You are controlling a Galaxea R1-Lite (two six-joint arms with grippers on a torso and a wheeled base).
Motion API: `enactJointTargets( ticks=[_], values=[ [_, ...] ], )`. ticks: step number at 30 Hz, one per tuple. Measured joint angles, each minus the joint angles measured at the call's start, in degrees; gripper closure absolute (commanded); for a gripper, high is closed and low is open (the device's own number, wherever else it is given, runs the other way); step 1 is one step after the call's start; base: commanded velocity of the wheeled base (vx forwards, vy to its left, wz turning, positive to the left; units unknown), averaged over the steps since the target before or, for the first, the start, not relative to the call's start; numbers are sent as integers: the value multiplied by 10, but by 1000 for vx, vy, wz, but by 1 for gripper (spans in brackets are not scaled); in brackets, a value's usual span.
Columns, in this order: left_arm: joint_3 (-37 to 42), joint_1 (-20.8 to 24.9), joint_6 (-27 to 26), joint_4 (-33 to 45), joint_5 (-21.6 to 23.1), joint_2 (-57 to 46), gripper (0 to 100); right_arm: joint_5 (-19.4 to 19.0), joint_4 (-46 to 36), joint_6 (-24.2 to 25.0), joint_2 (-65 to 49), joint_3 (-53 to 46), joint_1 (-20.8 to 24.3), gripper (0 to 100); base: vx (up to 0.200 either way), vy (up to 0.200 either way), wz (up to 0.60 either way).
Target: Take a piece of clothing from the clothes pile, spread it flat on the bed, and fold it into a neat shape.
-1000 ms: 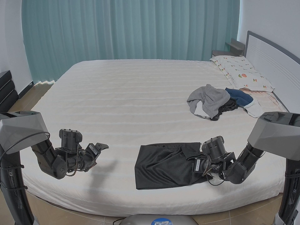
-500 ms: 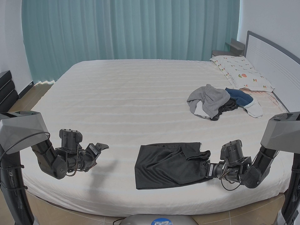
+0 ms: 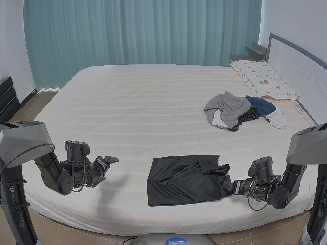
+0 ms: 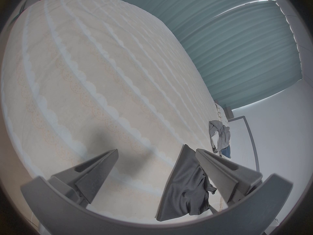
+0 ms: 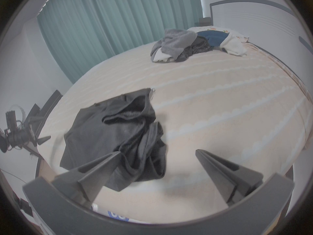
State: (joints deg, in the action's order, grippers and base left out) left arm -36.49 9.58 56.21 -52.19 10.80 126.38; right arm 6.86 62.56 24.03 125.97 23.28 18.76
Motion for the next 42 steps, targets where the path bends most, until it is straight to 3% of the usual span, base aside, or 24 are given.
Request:
enactJointTargets(
  ticks=[9, 16, 25, 42],
  values=[
    [0, 0, 0, 0, 0, 0, 0, -8, -5, 24, -25, 72, 3, 0, 0, 0, 0],
    [0, 0, 0, 0, 0, 0, 0, -45, -19, 111, 4, 123, 42, 0, 0, 0, 0],
    [0, 0, -1, 0, -1, 0, 0, -74, -89, 173, 26, 177, 69, 0, 0, 0, 0],
    [0, 1, -1, 0, -1, 1, 0, -87, -144, 187, 69, 253, 86, 0, 0, 0, 0]
  ],
)
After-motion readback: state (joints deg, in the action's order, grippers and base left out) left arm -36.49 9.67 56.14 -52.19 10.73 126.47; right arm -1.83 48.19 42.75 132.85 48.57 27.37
